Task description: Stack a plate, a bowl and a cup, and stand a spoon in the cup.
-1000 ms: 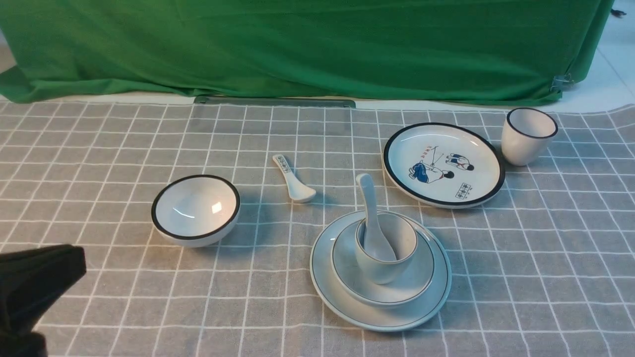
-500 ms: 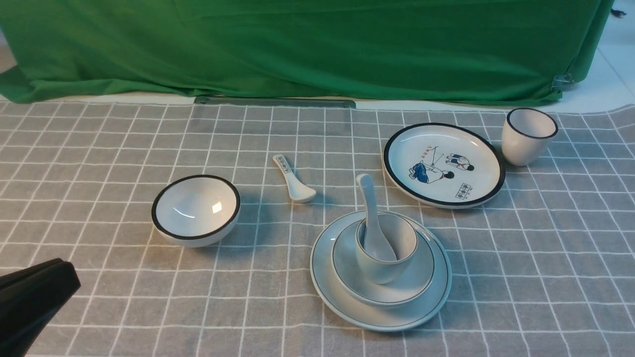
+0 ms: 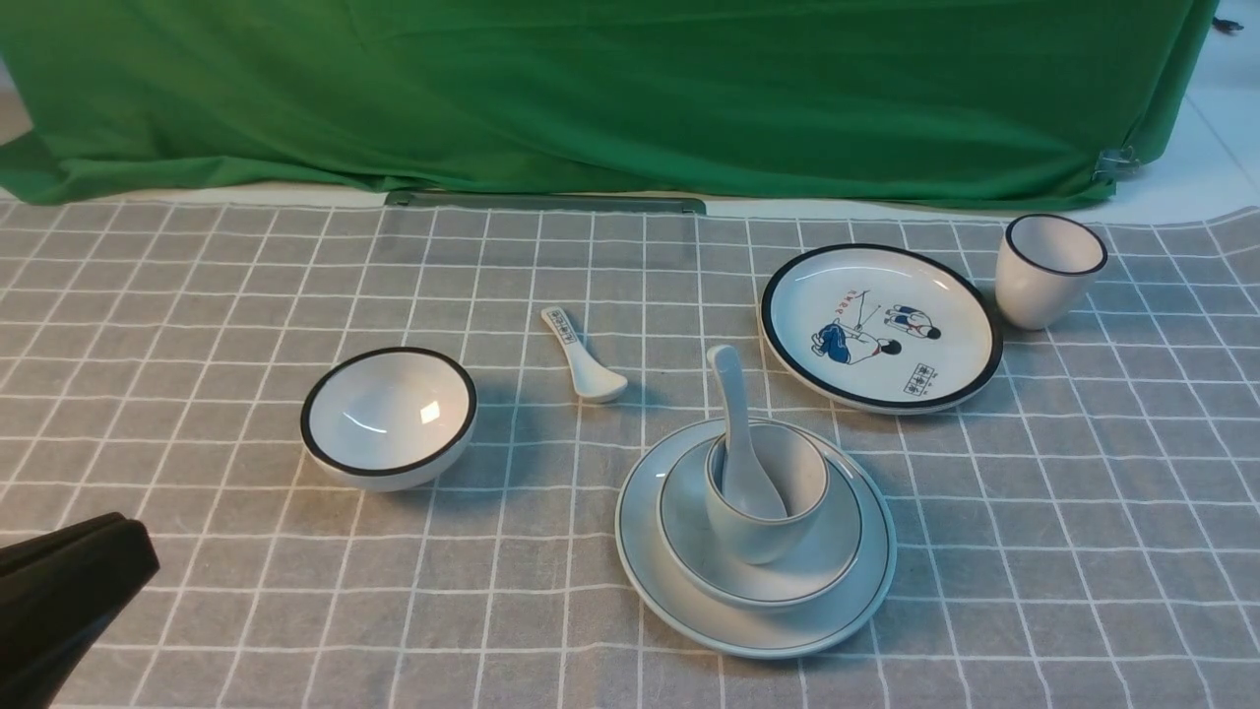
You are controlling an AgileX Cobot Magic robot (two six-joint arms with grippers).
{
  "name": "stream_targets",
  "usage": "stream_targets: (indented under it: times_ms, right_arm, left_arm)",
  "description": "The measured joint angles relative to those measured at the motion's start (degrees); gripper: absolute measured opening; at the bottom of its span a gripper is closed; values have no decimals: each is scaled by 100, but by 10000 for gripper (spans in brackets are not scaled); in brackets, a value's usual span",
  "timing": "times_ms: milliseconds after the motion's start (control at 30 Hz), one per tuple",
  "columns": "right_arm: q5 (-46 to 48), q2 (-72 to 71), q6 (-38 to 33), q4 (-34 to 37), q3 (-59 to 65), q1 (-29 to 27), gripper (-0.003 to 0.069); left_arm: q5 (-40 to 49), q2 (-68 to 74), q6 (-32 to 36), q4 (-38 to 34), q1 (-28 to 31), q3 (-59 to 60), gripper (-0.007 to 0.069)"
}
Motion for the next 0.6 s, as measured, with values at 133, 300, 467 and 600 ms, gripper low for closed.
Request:
stream_targets:
  times_ms: [133,300,467,600]
  right_arm:
    - [0,0,0,0,0,0,88]
    - [0,0,0,0,0,0,95]
    - [0,0,0,0,0,0,109]
    - [0,0,0,0,0,0,118]
  left_arm:
    - [-352,-151,525,-398,101,210,11]
    - [-1233,-727,2637,-2156,1295,1216,11]
    - [-1861,-1280,3078,-2704,2725,2124,12]
    - [-1862,-1337,3140,-2730,3303,2327,13]
